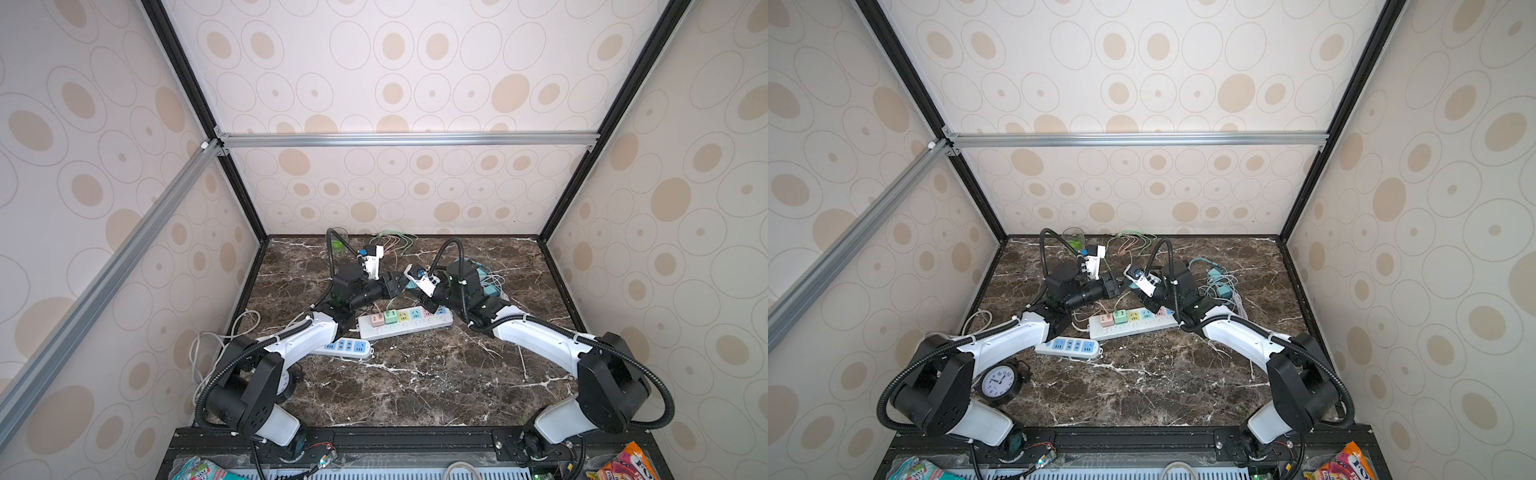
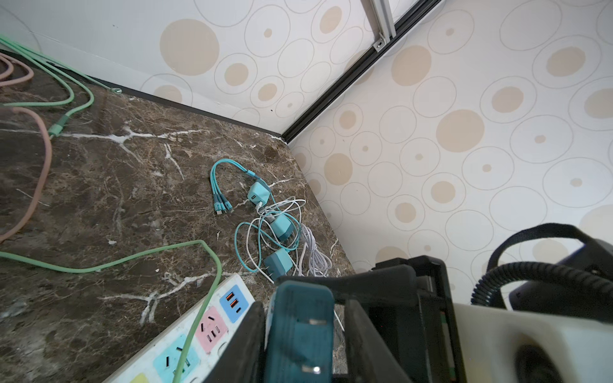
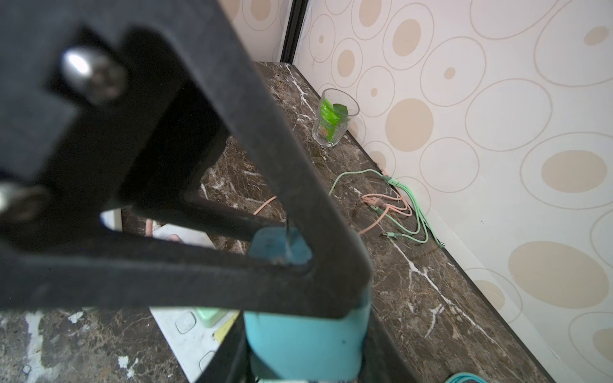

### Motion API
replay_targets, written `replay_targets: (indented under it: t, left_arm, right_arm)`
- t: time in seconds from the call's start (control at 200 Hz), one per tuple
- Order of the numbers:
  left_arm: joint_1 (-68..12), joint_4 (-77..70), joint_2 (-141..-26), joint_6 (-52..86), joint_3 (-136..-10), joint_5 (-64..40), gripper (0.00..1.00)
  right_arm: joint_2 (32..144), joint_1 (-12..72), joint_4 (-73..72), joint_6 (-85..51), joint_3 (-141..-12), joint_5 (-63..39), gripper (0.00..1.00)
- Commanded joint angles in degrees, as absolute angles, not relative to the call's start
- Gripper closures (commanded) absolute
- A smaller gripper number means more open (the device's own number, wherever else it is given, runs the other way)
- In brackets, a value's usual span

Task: Insert plugs into power strip
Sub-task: Pass the plug.

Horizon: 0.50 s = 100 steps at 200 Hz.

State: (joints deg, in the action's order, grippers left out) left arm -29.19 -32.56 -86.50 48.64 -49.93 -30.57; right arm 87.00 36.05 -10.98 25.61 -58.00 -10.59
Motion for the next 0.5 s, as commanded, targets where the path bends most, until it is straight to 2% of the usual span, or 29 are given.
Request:
replay_targets:
  t: [0.0, 0.175, 0.37, 0.435, 0.495]
  left_arm:
    - [-29.62, -34.02, -87.01, 48.37, -51.14, -31.39, 0.61]
    - [-29.92, -29.91, -87.29, 45.64, -52.68, -29.89, 0.6]
    - [-30.06, -29.59, -87.19, 44.9, -52.87, -28.83, 0.71]
    - [-30.11, -29.79, -87.43, 45.08, -52.91, -29.0, 0.69]
    - [-30.08, -29.88, -87.54, 45.09, -53.08, -28.87, 0.62]
  right_arm:
    - [87.8, 36.86, -10.07, 24.04, -60.63, -12.4, 0.83]
    - [88.66, 36.91, -8.09, 22.85, -62.18, -12.98, 0.82]
    - [89.12, 36.91, -6.97, 23.17, -62.95, -15.0, 0.82]
    - [89.26, 36.92, -6.64, 23.38, -62.99, -15.75, 0.82]
    - [89.31, 36.95, -6.37, 23.53, -63.13, -16.0, 0.82]
